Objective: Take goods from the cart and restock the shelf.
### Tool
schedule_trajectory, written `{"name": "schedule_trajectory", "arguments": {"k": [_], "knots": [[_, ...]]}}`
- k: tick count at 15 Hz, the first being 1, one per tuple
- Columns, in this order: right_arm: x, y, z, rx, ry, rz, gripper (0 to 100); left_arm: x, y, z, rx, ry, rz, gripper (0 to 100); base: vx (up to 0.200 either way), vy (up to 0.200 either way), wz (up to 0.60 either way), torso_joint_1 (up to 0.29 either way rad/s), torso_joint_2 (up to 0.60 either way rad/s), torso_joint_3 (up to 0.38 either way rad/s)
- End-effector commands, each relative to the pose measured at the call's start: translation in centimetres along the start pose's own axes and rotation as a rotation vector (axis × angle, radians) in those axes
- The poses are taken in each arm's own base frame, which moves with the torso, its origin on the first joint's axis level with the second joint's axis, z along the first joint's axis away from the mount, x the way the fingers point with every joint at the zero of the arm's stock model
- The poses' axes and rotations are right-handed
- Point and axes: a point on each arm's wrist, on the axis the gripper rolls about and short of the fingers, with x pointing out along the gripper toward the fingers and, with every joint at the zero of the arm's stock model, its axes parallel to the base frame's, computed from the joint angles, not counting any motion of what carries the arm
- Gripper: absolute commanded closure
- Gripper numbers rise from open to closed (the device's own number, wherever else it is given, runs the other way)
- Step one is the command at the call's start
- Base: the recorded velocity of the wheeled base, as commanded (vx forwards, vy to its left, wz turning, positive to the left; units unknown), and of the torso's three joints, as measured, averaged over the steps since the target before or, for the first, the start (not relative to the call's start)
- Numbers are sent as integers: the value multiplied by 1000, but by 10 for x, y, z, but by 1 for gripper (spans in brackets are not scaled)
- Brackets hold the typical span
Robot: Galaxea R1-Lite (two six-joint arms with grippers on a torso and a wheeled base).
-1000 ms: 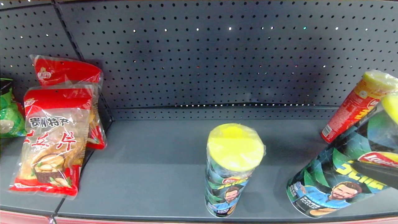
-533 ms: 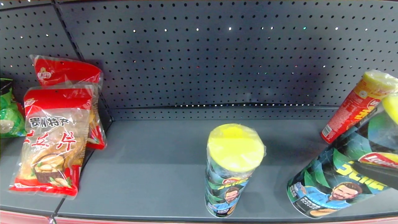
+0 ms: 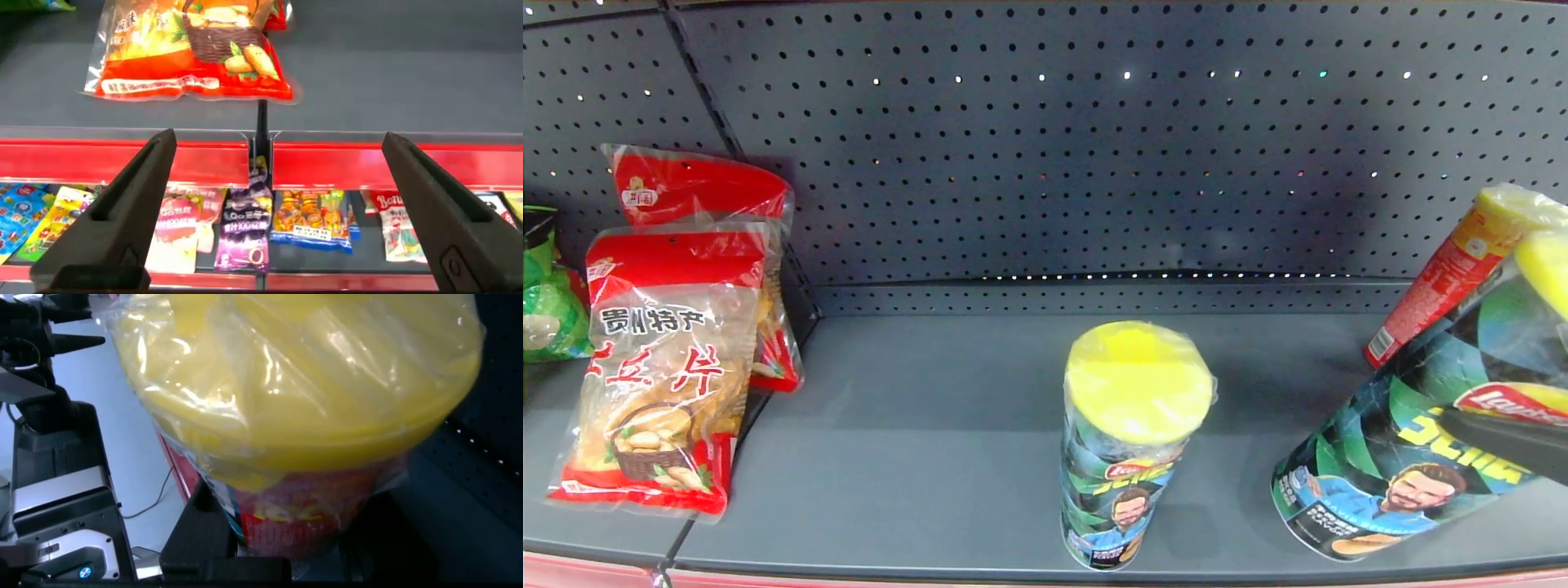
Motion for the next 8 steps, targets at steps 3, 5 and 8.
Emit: {"name": "schedule_trajectory", "arguments": {"k": [3, 5, 8], "knots": [[11, -11, 11, -5, -5, 1, 100, 0, 0, 0, 0, 4, -2, 0, 0, 0, 0, 0, 0, 0], [25, -24, 20, -4, -2, 3, 100, 0, 0, 0, 0, 4, -2, 0, 0, 0, 0, 0, 0, 0], [49, -41, 21, 5, 29, 2, 100, 0, 0, 0, 0, 4, -2, 0, 0, 0, 0, 0, 0, 0]]}}
